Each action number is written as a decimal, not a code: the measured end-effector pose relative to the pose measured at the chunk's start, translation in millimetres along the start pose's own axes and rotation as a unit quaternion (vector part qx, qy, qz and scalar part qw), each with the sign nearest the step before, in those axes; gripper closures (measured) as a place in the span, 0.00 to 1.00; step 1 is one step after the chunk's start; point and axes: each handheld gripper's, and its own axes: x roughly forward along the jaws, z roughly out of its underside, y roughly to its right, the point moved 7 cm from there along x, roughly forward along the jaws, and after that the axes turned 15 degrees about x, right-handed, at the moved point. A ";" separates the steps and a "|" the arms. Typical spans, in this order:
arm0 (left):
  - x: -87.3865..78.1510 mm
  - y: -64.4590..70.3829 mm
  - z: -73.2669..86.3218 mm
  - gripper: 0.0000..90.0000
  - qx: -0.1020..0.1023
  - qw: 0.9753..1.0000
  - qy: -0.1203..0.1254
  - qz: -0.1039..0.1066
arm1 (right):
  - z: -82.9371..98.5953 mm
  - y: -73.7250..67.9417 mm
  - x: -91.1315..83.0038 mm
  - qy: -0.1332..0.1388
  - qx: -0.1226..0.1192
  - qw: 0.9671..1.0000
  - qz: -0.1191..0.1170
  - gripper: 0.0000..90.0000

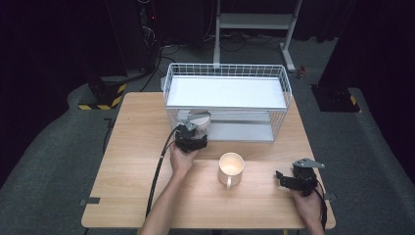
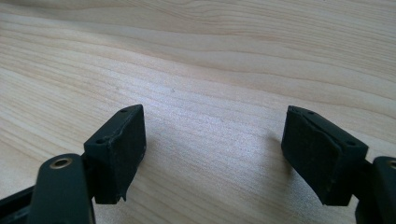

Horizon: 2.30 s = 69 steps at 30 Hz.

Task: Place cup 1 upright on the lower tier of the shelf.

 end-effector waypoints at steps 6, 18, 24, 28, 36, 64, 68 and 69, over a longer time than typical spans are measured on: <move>0.9 1.4 0.0 0.34 0.011 1.000 -0.005 -0.012 | 0.0 0.0 0.0 0.000 0.000 1.000 0.000 0.25; 6.6 1.0 -1.1 0.37 -0.003 1.000 -0.005 -0.011 | 0.0 0.0 0.0 0.000 0.000 1.000 0.000 0.25; 9.8 -0.9 -4.5 0.38 0.004 1.000 -0.015 -0.012 | 0.2 0.1 -0.1 0.000 -0.001 1.000 0.000 0.25; 11.0 -1.9 -5.8 0.38 0.001 1.000 -0.021 -0.011 | 0.2 0.1 -0.1 0.000 -0.001 1.000 0.000 0.25; 15.0 -4.9 -10.1 0.41 -0.006 1.000 -0.023 -0.012 | 0.3 0.0 -0.3 -0.001 -0.001 1.000 0.000 0.25; 31.9 -11.2 -17.2 0.44 -0.012 0.999 -0.042 -0.016 | 0.4 -0.1 -0.4 -0.001 -0.001 1.000 -0.001 0.25; 31.9 -14.1 -17.2 0.45 -0.005 0.999 -0.045 -0.023 | 0.4 -0.1 -0.4 -0.001 -0.001 1.000 0.000 0.25; 32.6 -13.0 -18.0 0.45 -0.010 0.999 -0.045 -0.015 | 0.4 0.0 -0.4 -0.001 -0.001 1.000 0.000 0.25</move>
